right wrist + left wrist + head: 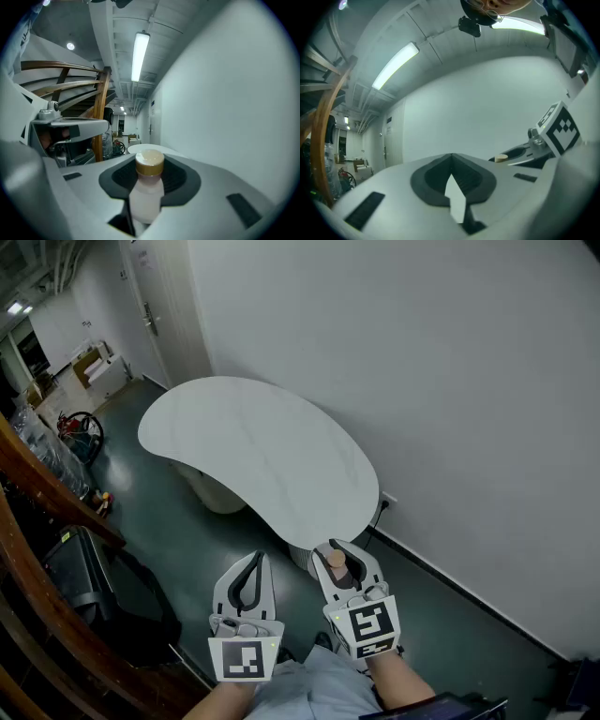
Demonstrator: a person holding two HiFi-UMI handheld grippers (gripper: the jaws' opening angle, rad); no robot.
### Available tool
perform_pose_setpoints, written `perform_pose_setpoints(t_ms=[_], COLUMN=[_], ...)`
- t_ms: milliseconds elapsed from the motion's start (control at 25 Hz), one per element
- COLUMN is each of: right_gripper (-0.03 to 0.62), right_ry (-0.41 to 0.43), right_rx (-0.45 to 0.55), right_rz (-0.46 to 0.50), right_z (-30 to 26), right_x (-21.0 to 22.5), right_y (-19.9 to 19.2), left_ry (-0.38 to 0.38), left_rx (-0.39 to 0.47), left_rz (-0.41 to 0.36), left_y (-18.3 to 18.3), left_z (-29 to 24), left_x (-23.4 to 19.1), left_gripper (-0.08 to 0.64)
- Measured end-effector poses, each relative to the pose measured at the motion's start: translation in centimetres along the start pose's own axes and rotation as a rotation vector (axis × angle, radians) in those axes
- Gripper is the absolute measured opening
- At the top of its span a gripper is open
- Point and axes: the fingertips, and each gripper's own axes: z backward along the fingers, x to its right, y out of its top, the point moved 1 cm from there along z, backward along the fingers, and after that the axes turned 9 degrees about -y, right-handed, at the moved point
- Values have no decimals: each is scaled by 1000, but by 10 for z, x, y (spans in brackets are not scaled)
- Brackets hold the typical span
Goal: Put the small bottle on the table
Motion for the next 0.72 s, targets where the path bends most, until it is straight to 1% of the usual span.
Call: perform_pose_setpoints(t_ms=[160,440,720], right_gripper=[114,114,114], right_ry=[4,24,66], right_rx=[1,-3,10], right_rz=[5,7,-1], right_z=[-1,-2,-9], right_x=[8,18,31], right_y=[-1,-4,-2], left_ry=[8,17,58], left_rx=[-1,-11,-14], left_rz=[9,-2,-23], left_y=[0,-2,2], left_z=[-6,-14,-24], left_x=[5,12,18], left_gripper=[3,3,3])
